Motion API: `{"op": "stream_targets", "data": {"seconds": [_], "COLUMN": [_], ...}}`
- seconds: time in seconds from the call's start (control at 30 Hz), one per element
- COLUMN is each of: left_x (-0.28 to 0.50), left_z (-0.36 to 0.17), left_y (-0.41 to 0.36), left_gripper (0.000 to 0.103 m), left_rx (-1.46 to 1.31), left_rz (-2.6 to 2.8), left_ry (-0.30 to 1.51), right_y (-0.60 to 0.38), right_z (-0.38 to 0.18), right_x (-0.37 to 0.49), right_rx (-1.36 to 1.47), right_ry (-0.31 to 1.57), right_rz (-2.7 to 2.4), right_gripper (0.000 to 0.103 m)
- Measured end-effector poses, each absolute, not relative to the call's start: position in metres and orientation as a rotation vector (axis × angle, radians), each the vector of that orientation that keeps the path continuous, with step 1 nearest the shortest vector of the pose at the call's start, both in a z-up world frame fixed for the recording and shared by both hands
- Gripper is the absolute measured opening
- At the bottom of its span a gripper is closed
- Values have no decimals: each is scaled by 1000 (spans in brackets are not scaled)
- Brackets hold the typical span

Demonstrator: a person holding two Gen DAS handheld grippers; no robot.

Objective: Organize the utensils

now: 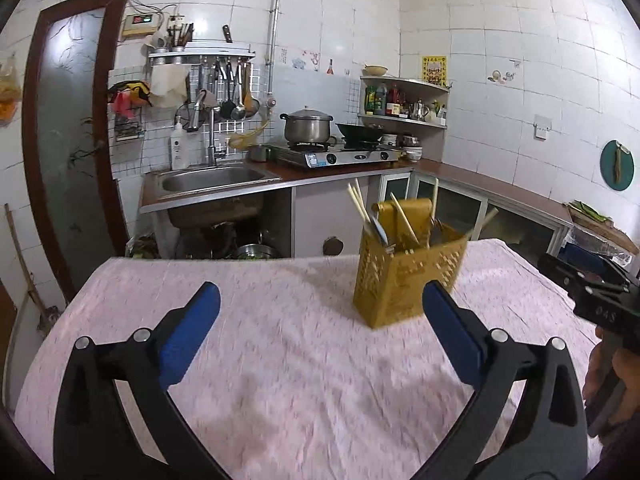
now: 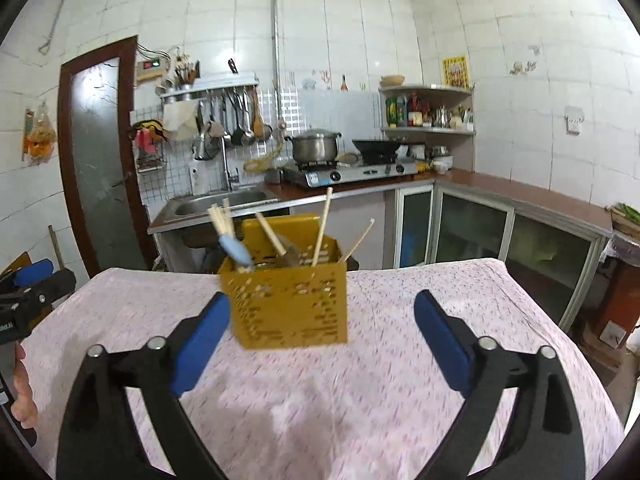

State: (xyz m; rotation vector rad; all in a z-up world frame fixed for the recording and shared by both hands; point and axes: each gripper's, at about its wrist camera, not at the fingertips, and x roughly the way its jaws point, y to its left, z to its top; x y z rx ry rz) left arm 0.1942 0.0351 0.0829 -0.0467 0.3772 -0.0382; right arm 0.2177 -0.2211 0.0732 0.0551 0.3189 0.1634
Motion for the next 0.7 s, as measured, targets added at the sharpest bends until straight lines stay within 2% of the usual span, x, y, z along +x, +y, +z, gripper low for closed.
{"op": "stream_targets", "data": {"seconds": [0.1, 0.43, 0.7], "left_x": [160, 69, 56], "left_z": [72, 22, 2], "left_y": [32, 12, 2], "left_gripper": [98, 98, 98], "left_rx": [-38, 7, 41], "left_rz": [-43, -13, 12], "left_ry": [359, 313, 267], "right_y": [-212, -196, -197], "right_z": [64, 15, -4], "right_x": [181, 79, 57], "right_rx": [55, 45, 22], "right_ry": [288, 268, 238], "right_rz": [173, 124, 103], "right_gripper": [98, 99, 99]}}
